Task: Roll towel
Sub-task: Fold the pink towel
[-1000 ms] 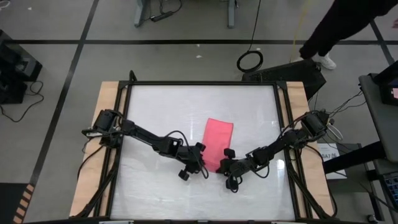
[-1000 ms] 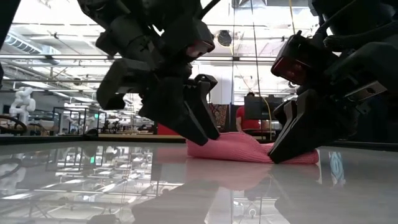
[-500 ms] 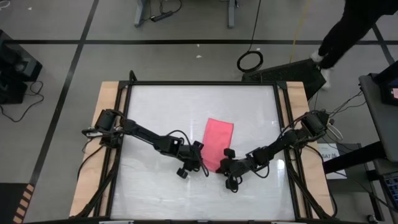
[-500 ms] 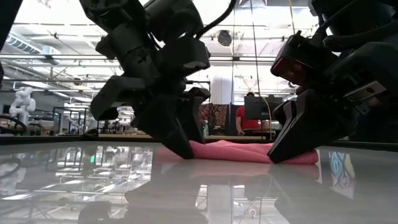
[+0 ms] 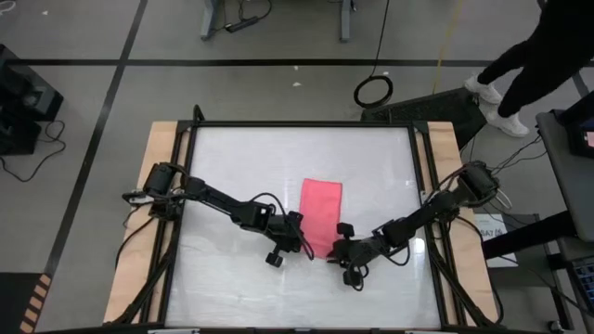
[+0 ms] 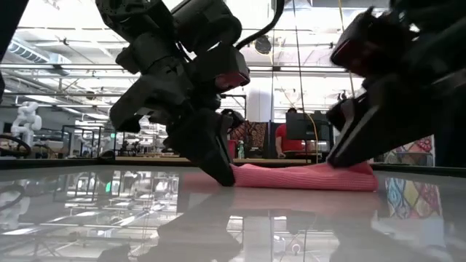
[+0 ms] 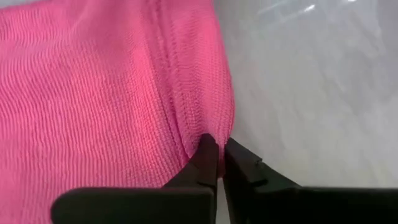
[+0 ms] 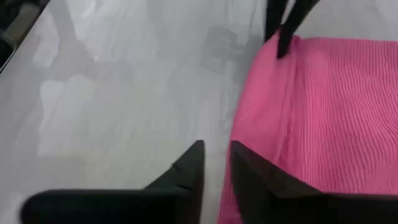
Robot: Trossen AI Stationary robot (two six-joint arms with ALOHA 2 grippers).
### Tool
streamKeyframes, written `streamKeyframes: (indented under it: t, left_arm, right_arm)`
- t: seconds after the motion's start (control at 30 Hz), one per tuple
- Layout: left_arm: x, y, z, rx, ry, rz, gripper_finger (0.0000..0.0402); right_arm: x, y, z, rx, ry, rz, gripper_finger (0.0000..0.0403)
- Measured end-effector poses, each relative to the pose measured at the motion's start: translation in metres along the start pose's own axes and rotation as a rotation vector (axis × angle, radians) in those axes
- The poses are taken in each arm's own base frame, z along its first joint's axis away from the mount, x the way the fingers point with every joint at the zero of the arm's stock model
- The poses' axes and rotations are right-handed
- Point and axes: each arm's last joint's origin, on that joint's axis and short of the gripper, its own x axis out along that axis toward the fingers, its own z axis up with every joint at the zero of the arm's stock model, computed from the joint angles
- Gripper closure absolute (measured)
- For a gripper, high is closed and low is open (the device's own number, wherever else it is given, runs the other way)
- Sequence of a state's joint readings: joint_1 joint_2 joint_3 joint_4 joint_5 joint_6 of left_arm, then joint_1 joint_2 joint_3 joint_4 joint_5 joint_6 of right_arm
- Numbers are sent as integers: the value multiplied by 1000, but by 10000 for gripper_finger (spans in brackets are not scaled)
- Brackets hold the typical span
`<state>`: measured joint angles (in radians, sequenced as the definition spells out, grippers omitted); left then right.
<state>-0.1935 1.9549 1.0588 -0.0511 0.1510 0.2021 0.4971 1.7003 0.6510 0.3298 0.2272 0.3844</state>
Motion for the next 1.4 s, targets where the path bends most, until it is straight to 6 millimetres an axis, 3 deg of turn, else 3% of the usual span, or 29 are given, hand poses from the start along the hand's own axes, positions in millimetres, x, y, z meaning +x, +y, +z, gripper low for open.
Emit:
streamKeyframes:
  t: [0.27,0.47,0.8,1.1,1.4]
  left_arm:
    - [-3,24,-2,-272,-80,-141,389]
    - [-8,42,-9,-447,-72,-249,389]
    - [-11,50,-11,-524,-81,-339,389]
    - [-12,49,-10,-543,-81,-353,389]
    - [-13,47,-13,-557,-46,-394,389]
  right_arm:
    - [-18,12,-4,-178,45,-31,231]
    - [-19,17,-10,-267,44,-110,218]
    - [-6,3,-17,-300,94,-215,240]
    - [7,-6,-21,-192,99,-243,252]
    - [10,-17,-22,-14,133,-185,392]
